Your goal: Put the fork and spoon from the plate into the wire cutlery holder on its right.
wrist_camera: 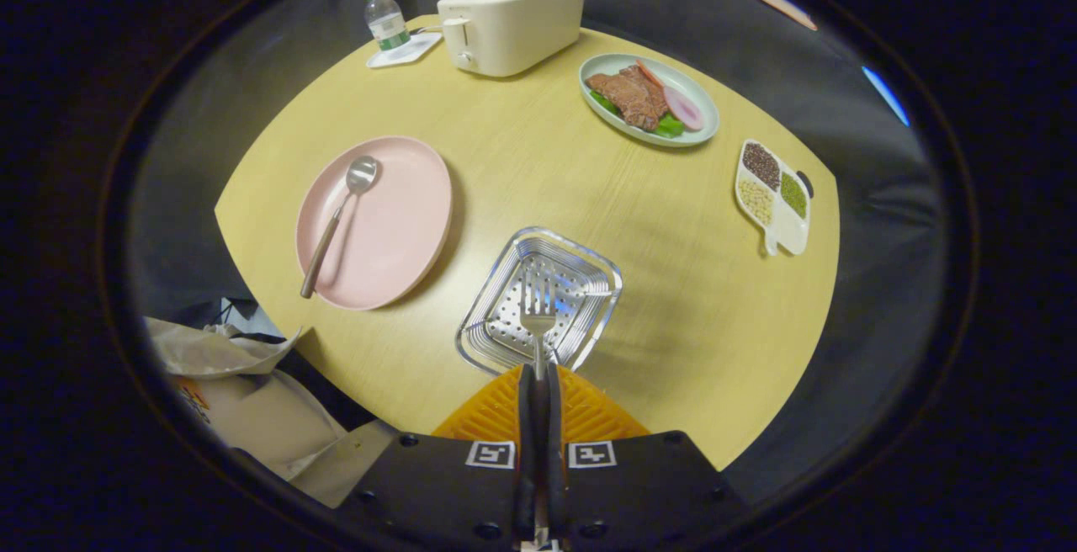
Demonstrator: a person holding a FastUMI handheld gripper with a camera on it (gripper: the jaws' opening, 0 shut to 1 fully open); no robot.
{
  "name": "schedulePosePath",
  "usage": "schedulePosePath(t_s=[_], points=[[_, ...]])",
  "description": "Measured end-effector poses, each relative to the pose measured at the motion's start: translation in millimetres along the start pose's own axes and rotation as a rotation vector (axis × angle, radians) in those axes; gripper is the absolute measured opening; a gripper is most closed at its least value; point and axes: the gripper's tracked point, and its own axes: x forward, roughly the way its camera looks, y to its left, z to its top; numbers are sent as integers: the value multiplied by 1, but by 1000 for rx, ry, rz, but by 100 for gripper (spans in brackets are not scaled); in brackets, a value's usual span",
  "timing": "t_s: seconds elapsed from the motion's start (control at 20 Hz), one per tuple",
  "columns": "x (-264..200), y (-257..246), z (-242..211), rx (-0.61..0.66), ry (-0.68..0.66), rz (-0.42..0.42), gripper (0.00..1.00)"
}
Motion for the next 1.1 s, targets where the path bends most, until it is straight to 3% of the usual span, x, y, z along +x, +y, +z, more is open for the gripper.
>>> schedulePosePath(t_s=[0.2,0.45,0.65,0.85,1.1], points=[[4,-1,10,38,-43,-8,22],[-5,13,26,101,-161,3,66],[-15,40,50,157,-332,5,100],[-19,66,72,206,-503,-46,100],[-16,111,90,301,-649,-49,100]])
